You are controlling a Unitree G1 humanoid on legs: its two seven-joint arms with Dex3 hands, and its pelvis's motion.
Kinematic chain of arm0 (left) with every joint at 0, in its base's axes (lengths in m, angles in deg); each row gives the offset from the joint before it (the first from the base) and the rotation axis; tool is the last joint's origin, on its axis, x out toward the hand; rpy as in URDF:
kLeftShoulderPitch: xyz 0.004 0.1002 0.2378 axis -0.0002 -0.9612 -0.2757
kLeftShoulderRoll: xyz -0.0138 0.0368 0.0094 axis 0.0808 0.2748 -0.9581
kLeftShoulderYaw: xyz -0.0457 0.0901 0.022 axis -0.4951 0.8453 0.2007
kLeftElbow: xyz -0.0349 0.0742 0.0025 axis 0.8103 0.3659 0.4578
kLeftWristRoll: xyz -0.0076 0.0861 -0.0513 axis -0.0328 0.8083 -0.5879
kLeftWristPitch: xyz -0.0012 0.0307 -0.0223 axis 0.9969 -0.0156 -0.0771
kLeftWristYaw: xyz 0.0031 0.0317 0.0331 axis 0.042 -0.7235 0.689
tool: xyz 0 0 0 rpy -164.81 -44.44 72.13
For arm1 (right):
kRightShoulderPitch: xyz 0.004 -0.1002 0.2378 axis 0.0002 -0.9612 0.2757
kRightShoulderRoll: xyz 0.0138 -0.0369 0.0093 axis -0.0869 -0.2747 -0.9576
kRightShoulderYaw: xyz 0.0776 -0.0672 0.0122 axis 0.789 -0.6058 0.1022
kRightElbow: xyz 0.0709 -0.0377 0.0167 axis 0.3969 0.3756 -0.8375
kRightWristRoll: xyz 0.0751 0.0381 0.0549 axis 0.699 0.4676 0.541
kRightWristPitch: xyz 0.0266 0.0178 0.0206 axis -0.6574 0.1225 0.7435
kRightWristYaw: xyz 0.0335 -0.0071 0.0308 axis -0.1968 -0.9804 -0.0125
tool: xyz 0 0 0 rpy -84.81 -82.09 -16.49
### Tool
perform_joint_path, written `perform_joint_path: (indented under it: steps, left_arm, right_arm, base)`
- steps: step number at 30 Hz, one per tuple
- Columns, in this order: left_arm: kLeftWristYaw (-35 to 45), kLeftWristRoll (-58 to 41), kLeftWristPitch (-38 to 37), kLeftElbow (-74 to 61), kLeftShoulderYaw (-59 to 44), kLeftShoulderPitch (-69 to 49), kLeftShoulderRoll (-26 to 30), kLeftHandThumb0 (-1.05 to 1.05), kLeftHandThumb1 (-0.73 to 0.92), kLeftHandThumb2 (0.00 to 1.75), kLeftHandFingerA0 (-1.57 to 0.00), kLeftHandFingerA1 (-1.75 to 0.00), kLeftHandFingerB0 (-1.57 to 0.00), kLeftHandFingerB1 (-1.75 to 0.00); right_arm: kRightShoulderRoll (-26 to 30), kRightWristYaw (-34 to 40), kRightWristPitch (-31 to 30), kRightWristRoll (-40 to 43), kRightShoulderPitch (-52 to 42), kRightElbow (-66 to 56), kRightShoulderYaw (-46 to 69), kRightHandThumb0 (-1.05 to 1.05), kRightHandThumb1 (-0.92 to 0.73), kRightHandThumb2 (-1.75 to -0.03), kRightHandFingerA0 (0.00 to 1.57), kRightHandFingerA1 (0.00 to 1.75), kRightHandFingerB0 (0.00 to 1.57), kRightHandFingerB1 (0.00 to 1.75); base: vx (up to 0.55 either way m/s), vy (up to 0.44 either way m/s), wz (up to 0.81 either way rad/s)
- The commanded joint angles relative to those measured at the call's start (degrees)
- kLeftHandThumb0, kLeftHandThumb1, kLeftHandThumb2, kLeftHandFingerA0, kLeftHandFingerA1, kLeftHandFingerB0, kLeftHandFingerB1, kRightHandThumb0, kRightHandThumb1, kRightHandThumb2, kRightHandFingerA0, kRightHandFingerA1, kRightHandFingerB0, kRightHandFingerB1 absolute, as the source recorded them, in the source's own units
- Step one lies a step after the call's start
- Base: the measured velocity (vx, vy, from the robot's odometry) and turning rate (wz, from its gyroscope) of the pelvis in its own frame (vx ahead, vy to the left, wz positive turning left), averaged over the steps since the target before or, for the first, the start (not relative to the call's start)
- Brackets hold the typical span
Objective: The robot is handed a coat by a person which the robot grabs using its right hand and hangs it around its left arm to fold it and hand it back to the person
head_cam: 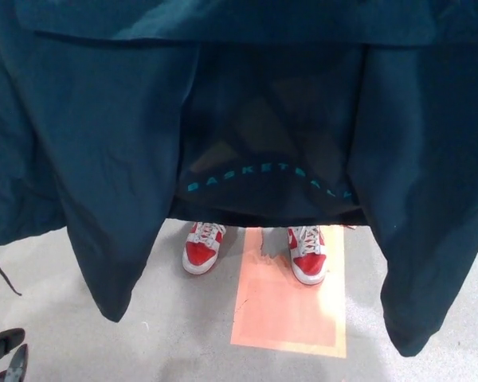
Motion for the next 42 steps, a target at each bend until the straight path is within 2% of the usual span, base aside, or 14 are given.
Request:
perform_joint_path:
  steps: [1, 4, 6, 10, 19, 20, 24, 25, 26, 34, 35, 37, 39, 42]
  left_arm:
    - [2.9, -2.3, -1.3, 0.2, -1.2, -1.6, 0.7, -0.76, 0.74, 1.04, -0.05, -0.27, -0.05, -0.31]
    - [3.1, -2.3, -2.0, 0.3, -1.3, -1.9, 0.9, -0.69, 0.71, 1.05, -0.02, -0.32, -0.02, -0.35]
    - [3.0, -2.6, -1.7, 0.4, -1.6, -1.9, 0.7, -0.68, 0.71, 1.04, -0.01, -0.31, -0.01, -0.34]
    - [4.0, -2.7, -2.5, 0.2, -1.7, -2.1, 0.8, -0.79, 0.74, 1.02, -0.05, -0.22, -0.05, -0.27]
    - [3.3, -2.5, -6.1, -0.5, -1.8, -2.2, 0.7, -0.69, 0.68, 1.01, -0.04, -0.35, -0.04, -0.39]
    - [2.9, -2.7, -5.9, -0.6, -2.1, -2.2, 0.6, -0.72, 0.68, 0.99, -0.02, -0.37, -0.05, -0.4]
    - [2.6, -2.3, -6.4, -0.8, -1.8, -2.6, 0.6, -0.77, 0.67, 0.98, 0.0, -0.38, -0.12, -0.39]
    - [2.4, -2.3, -6.4, -0.8, -1.8, -2.7, 0.6, -0.68, 0.85, 0.66, -0.12, -0.29, -0.14, -0.27]
    - [2.3, -2.1, -6.5, -0.9, -1.8, -2.8, 0.6, -0.35, 0.53, 1.08, 0.0, -0.49, 0.0, -0.47]
    - [6.3, -4.1, -8.8, -1.1, -3.6, -2.9, 0.0, -0.71, 0.63, 0.97, -0.03, -0.41, -0.08, -0.42]
    - [6.6, -4.2, -9.3, -1.1, -3.6, -2.9, -0.1, -0.72, 0.63, 0.97, -0.02, -0.41, -0.11, -0.44]
    - [6.7, -4.5, -9.4, -1.1, -3.7, -3.0, -0.3, -0.72, 0.64, 0.98, -0.04, -0.38, -0.04, -0.4]
    - [7.2, -4.7, -9.5, -0.9, -3.8, -3.1, -0.1, -0.72, 0.65, 0.99, -0.04, -0.38, -0.05, -0.4]
    - [7.7, -5.4, -8.6, -0.7, -4.2, -3.0, -0.2, -0.72, 0.65, 0.98, -0.03, -0.38, -0.04, -0.41]
  right_arm:
    - [-4.0, -31.0, -6.5, -1.0, 12.8, 17.9, -6.5, -1.01, -0.66, -0.98, 0.0, 0.04, 0.0, 0.0]
    - [-4.3, -33.7, -7.7, -0.6, 13.6, 19.3, -6.8, -0.95, -0.68, -0.62, 0.0, 0.22, 0.0, 0.0]
    - [-4.5, -36.7, -8.1, 0.6, 14.3, 20.7, -6.4, -0.94, -0.56, -0.96, 0.06, 0.19, 0.0, 0.0]
    - [-5.6, -40.6, -8.1, 1.7, 15.3, 23.9, -5.9, -0.89, -0.6, -0.58, 0.0, 0.0, 0.0, 0.0]
    - [-7.3, -42.3, -8.3, -1.3, 17.1, 28.2, -8.2, -0.86, -0.48, -0.89, 0.0, 0.06, 0.0, 0.0]
    - [-7.8, -42.4, -7.7, -2.1, 16.9, 28.4, -9.1, -0.88, -0.6, -0.57, 0.0, 0.0, 0.0, 0.0]
    - [-9.2, -41.6, -6.2, -2.7, 15.8, 29.4, -10.1, -0.88, -0.51, -0.9, 0.0, 0.03, 0.0, 0.0]
    - [-9.5, -41.0, -5.9, -2.9, 15.2, 29.5, -10.4, -0.9, -0.52, -0.91, 0.0, 0.01, 0.0, 0.0]
    - [-9.8, -40.3, -5.3, -3.2, 14.8, 29.8, -10.6, -0.91, -0.54, -0.92, 0.0, 0.01, 0.0, 0.0]
    - [-12.0, -29.9, 1.3, -11.8, 16.9, 32.1, -17.0, -0.84, -0.53, -0.98, 0.0, 0.26, 0.14, 0.26]
    - [-12.0, -29.3, 2.4, -12.3, 17.2, 32.3, -17.6, -0.89, -0.71, -0.62, 0.21, 0.31, 0.24, 0.3]
    - [-12.2, -26.9, 3.3, -13.7, 17.2, 32.4, -19.0, -0.86, -0.55, -0.98, 0.28, 0.44, 0.32, 0.44]
    - [-12.8, -19.6, 1.2, -14.1, 15.4, 31.3, -18.4, -0.84, -0.63, -0.62, 0.81, 0.45, 0.87, 0.47]
    - [-12.3, -9.0, 1.7, -15.1, 11.7, 28.1, -17.1, -0.69, -0.78, -0.64, 1.08, 0.53, 0.81, 0.46]
  base:
    - [0.0, 0.0, 0.0]
    - [0.0, 0.0, 0.0]
    - [0.0, 0.0, 0.0]
    - [0.0, 0.0, 0.0]
    - [0.0, 0.0, 0.0]
    - [0.0, 0.0, 0.0]
    - [0.0, 0.0, 0.0]
    - [0.0, 0.0, 0.0]
    - [0.0, 0.0, 0.0]
    - [0.0, 0.0, 0.0]
    - [0.0, 0.0, 0.0]
    - [0.0, 0.0, 0.0]
    - [0.0, 0.0, 0.0]
    - [0.0, 0.0, 0.0]
